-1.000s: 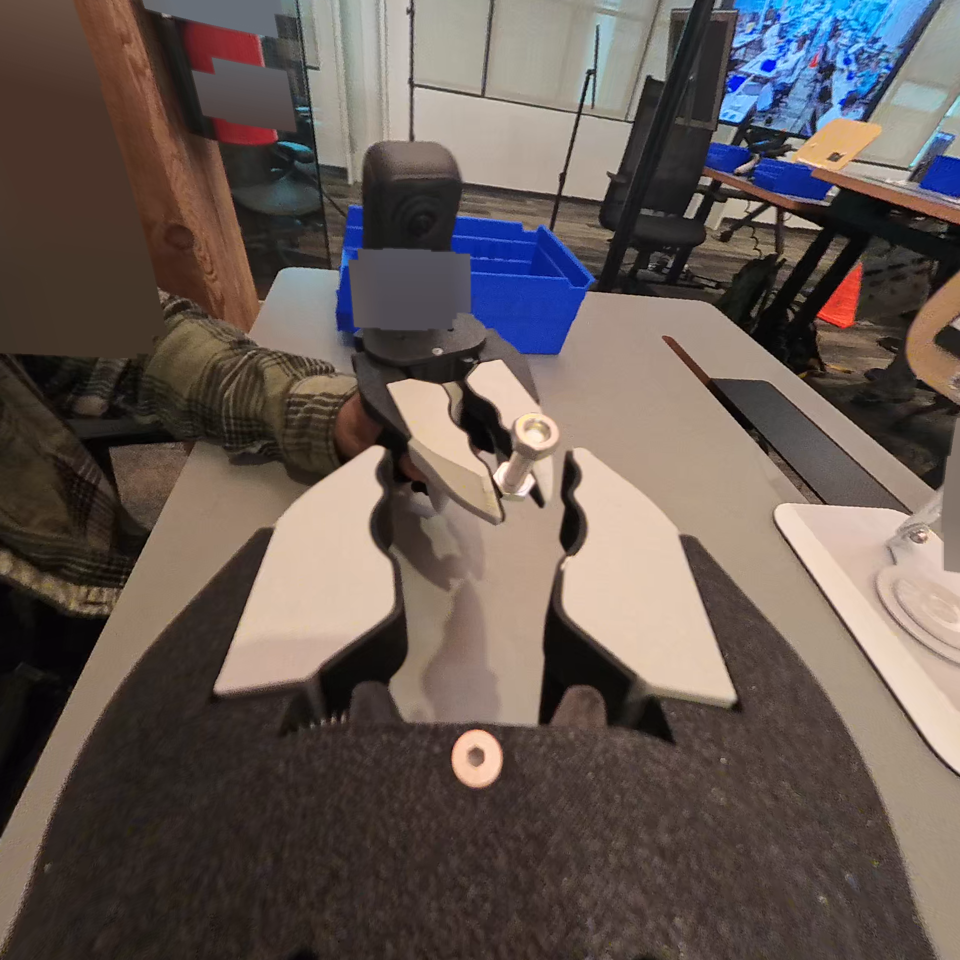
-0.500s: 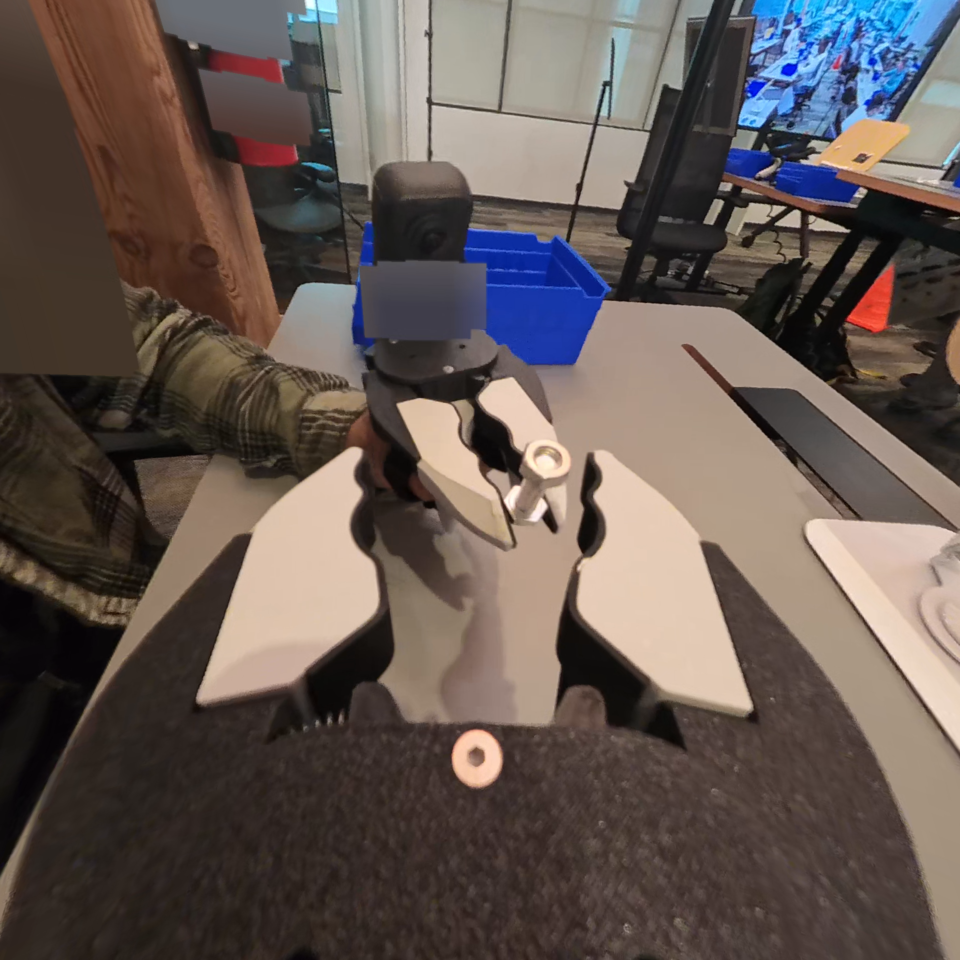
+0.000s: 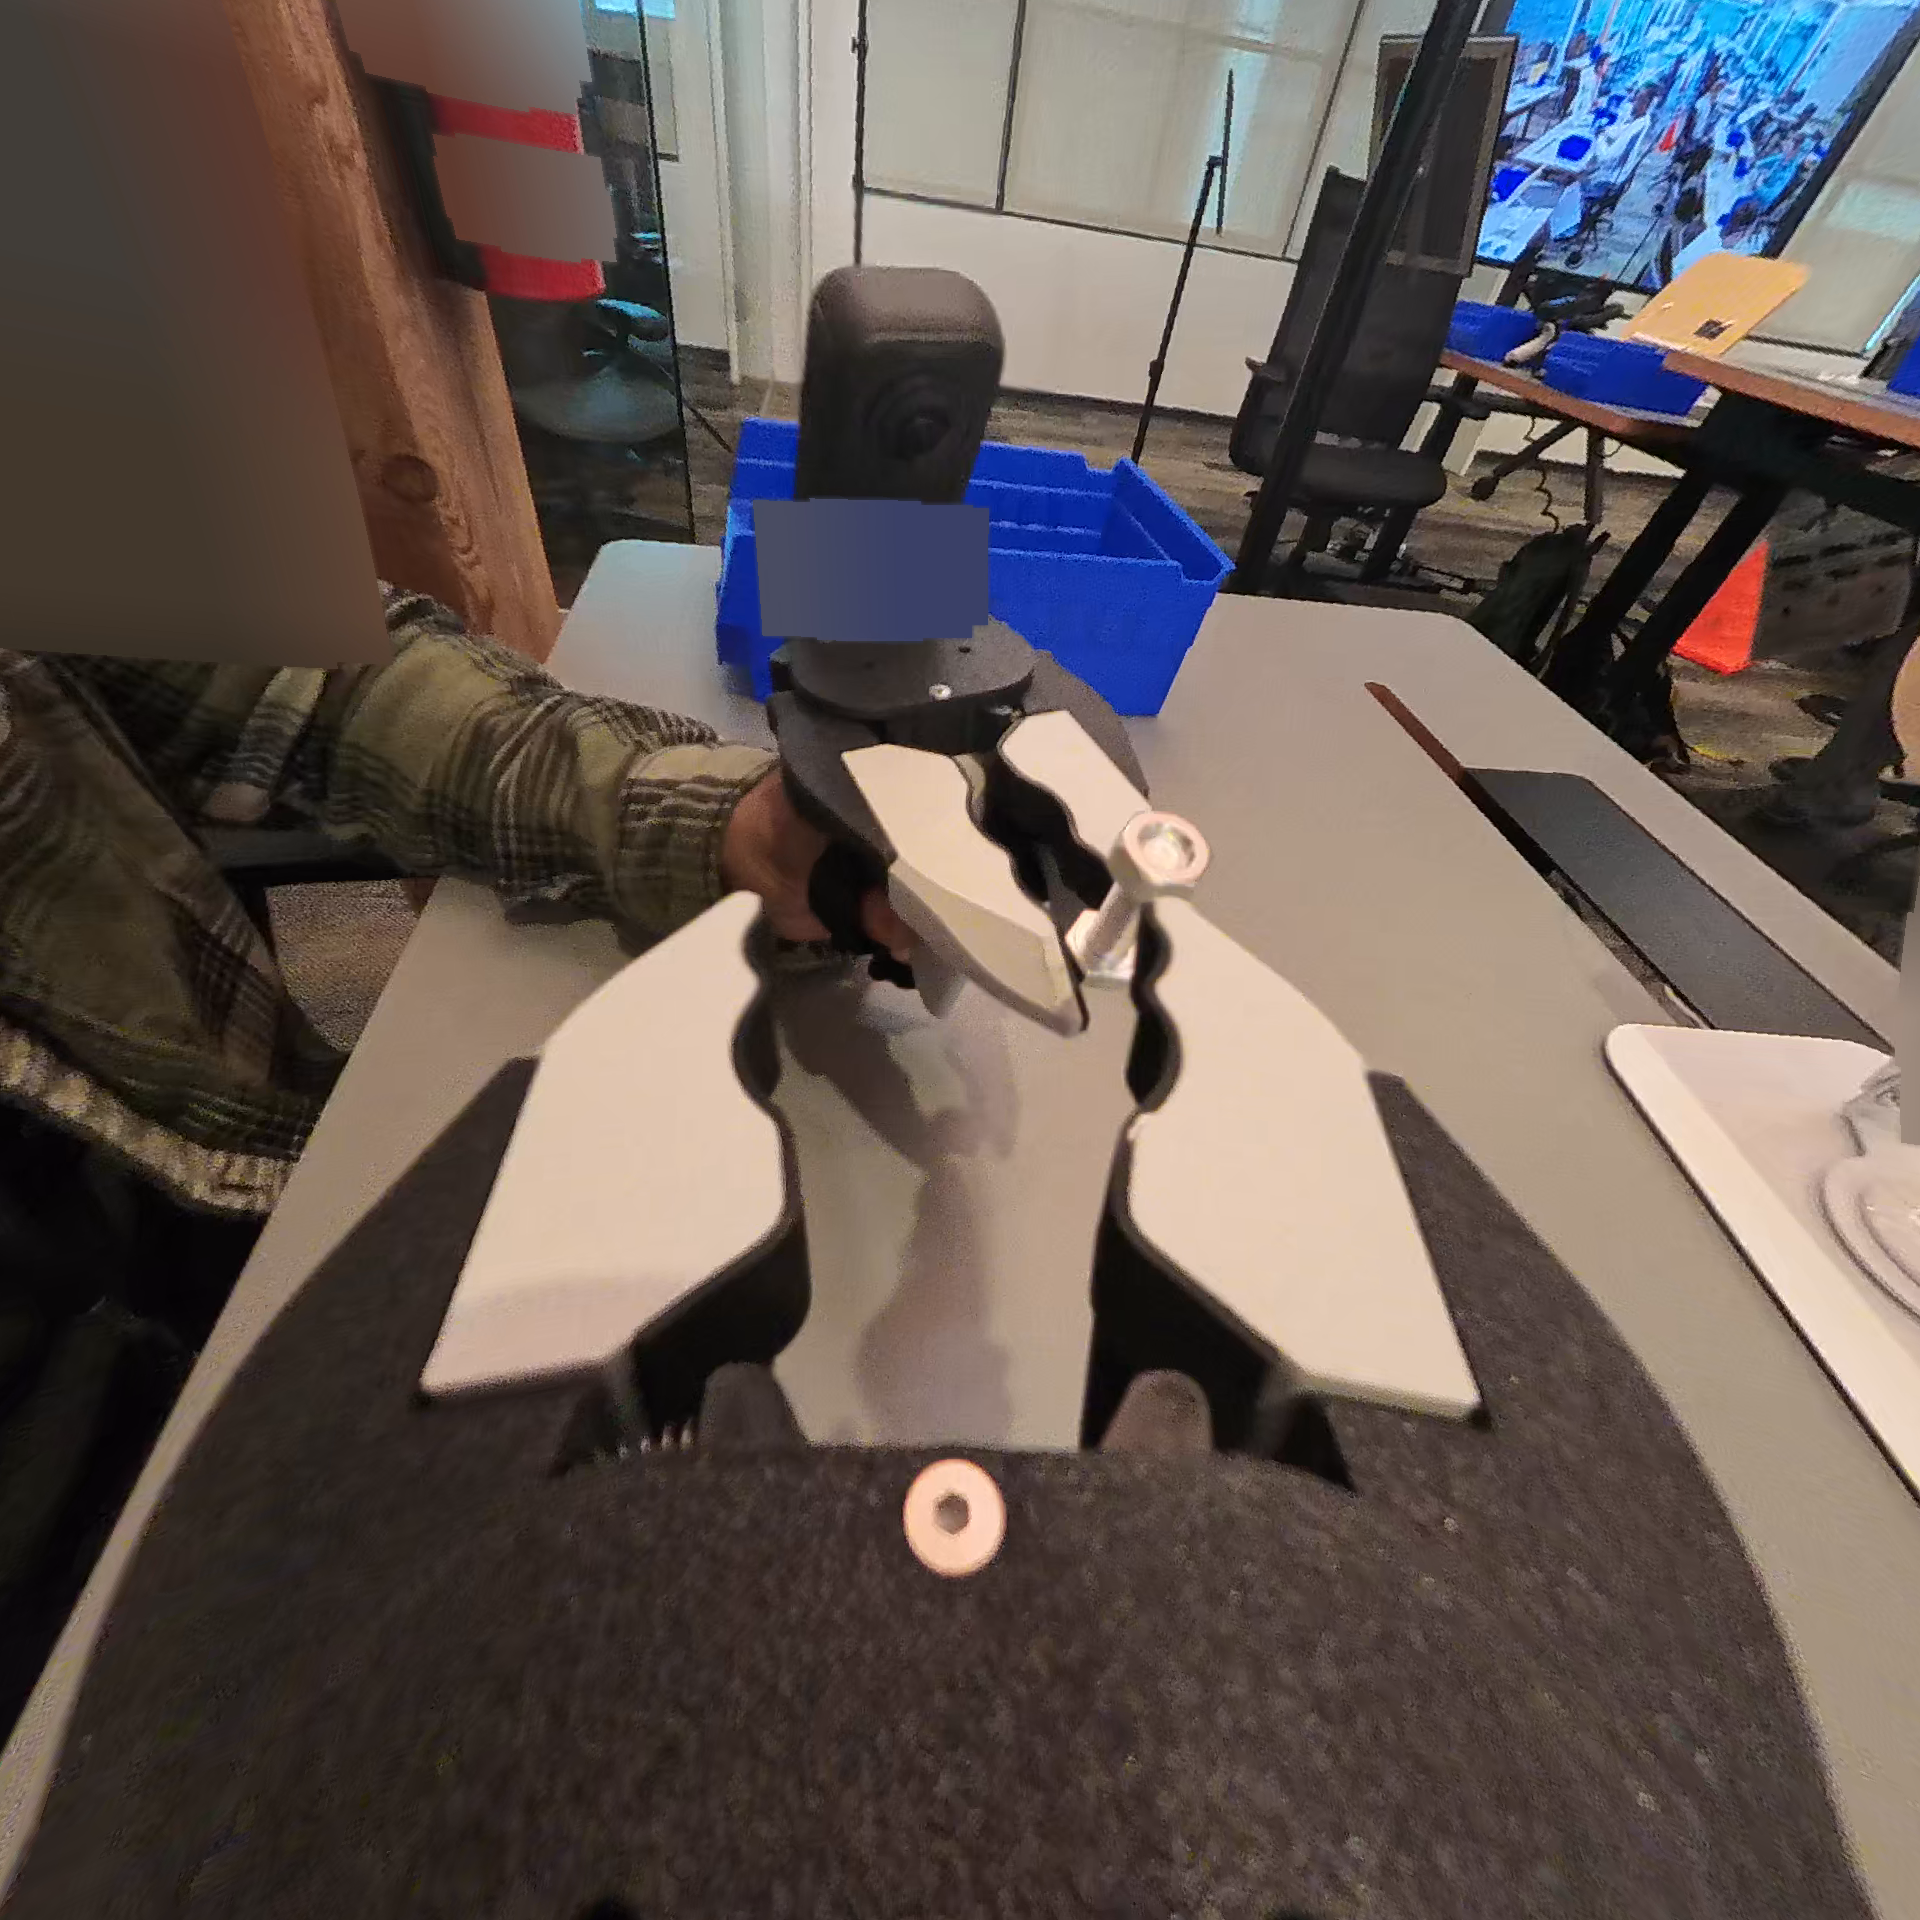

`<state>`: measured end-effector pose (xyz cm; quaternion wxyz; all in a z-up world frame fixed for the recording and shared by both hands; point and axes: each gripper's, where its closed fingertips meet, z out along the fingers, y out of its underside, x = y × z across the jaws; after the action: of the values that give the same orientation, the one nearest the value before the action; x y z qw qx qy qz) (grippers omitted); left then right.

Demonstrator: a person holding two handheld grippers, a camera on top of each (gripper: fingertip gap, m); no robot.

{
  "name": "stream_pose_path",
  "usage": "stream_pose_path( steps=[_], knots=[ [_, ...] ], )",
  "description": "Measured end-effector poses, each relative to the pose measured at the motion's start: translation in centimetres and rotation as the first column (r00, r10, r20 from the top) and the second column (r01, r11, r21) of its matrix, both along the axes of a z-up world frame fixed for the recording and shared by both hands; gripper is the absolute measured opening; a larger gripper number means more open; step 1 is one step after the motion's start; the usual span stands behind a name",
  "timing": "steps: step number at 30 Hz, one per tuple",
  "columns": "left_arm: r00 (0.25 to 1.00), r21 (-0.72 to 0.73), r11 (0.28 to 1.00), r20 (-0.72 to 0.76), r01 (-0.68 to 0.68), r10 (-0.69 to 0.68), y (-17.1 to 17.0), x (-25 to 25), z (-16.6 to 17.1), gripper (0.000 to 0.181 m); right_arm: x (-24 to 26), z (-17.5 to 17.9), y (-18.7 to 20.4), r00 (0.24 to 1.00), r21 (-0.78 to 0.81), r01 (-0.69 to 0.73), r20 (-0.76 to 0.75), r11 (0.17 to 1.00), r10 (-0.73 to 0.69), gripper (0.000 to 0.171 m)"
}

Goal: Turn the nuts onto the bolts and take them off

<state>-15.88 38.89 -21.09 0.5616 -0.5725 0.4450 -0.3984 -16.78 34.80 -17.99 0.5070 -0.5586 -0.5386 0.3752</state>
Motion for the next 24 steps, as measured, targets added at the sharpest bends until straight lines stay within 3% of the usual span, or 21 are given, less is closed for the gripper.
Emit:
stream_pose_path(
  steps=[5,10,15,19,21,24],
  knots=[
    [1.0,-0.007,1.0,-0.003,0.016,-0.016,-0.2,0.3,-0.2,0.018,-0.3,1.0,1.5,0.998,-0.031,0.039,-0.05,0.999,-0.041,0.085],
    [1.0,-0.005,1.0,-0.006,0.0,-0.001,0.0,0.1,-0.1,0.018,0.0,-0.8,-0.5,1.0,-0.028,0.004,-0.015,1.0,-0.005,0.072],
    [1.0,-0.008,1.0,-0.004,0.017,-0.017,-0.2,0.3,-0.2,0.018,-0.1,1.0,1.1,0.995,-0.033,0.055,-0.086,0.998,-0.057,0.082],
    [1.0,-0.002,1.0,-0.018,0.016,-0.016,-0.5,0.5,-0.3,0.018,-0.9,-0.1,-0.1,0.998,-0.044,0.028,-0.057,0.999,-0.03,0.089],
    [1.0,0.002,1.0,-0.016,0.006,-0.006,-0.3,0.3,-0.2,0.018,0.0,-0.4,-0.9,0.997,-0.016,0.044,-0.063,0.999,-0.045,0.076],
    [1.0,0.002,1.0,-0.005,0.017,-0.017,-0.3,0.2,0.1,0.018,0.5,0.7,0.2,0.989,-0.024,0.095,-0.112,0.995,-0.097,0.083]
  ],
)
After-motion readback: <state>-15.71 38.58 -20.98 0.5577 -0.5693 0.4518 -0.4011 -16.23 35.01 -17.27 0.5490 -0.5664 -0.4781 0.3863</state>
